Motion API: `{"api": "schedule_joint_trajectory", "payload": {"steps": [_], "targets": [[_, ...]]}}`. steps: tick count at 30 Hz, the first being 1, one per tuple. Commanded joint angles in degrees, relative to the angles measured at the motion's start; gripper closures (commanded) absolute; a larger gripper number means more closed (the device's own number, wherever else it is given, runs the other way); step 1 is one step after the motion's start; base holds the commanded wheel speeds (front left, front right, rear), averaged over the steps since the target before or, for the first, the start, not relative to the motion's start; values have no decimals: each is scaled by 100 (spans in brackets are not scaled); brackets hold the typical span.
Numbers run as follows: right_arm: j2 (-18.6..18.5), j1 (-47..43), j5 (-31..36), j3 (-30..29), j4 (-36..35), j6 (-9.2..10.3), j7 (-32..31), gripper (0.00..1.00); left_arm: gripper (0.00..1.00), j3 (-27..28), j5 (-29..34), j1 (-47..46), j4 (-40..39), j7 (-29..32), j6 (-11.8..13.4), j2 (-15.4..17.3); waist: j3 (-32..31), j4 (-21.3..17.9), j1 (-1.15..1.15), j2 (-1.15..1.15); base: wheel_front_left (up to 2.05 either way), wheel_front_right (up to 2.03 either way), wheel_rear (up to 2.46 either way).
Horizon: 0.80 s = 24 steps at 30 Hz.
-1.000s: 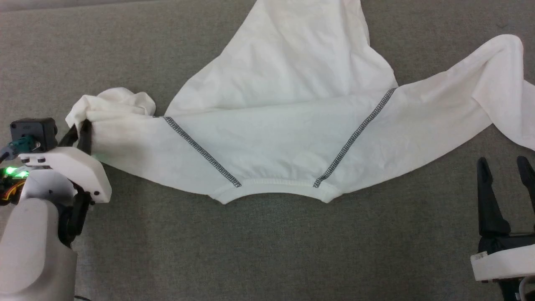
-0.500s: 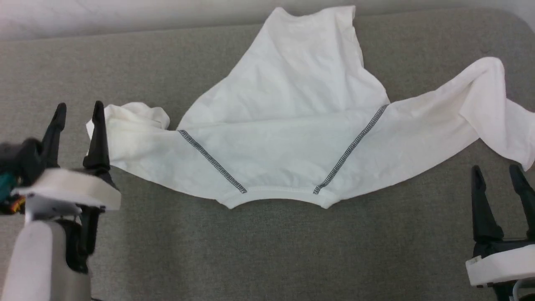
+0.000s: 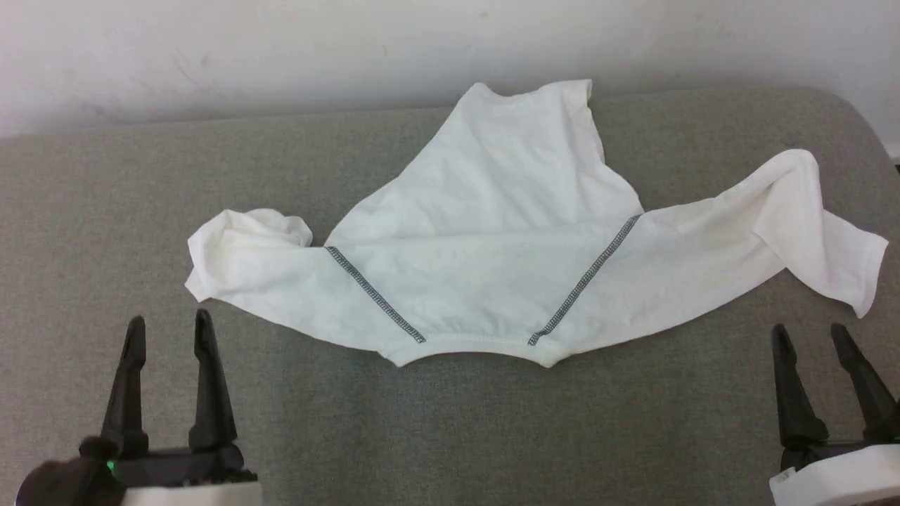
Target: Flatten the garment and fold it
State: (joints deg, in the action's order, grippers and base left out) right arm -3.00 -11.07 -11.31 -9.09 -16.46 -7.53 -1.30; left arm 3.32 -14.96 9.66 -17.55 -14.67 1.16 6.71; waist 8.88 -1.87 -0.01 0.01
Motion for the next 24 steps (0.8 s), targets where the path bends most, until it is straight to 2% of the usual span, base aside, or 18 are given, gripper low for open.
{"api": "schedule_joint_trajectory", "payload": {"steps": [1,6,12,18,21,24], "targets": [[13,-80,-52,7,47,4,48,0,0,-16,118,131,-145,-28,37,-72,-96,-7,1,-1,0,0,0],[13,-251,-97,34,192,4,115,0,0,-124,326,721,-249,-31,-26,-236,-278,5,1,-1,0,0,0],[13,-284,-95,42,313,4,-34,0,0,-222,396,778,-186,-32,-119,-316,-452,66,1,-1,0,0,0],[13,11,540,218,263,4,-1090,0,0,-359,509,633,-88,-32,-243,-343,-347,117,1,-1,0,0,0],[2,302,628,210,322,4,-1675,0,0,-409,515,529,-47,-32,-276,-354,-219,160,1,-1,0,0,0],[-177,571,698,261,401,4,-2181,0,0,-468,509,419,-5,-32,-310,-363,-55,224,1,-1,0,0,0]]}}
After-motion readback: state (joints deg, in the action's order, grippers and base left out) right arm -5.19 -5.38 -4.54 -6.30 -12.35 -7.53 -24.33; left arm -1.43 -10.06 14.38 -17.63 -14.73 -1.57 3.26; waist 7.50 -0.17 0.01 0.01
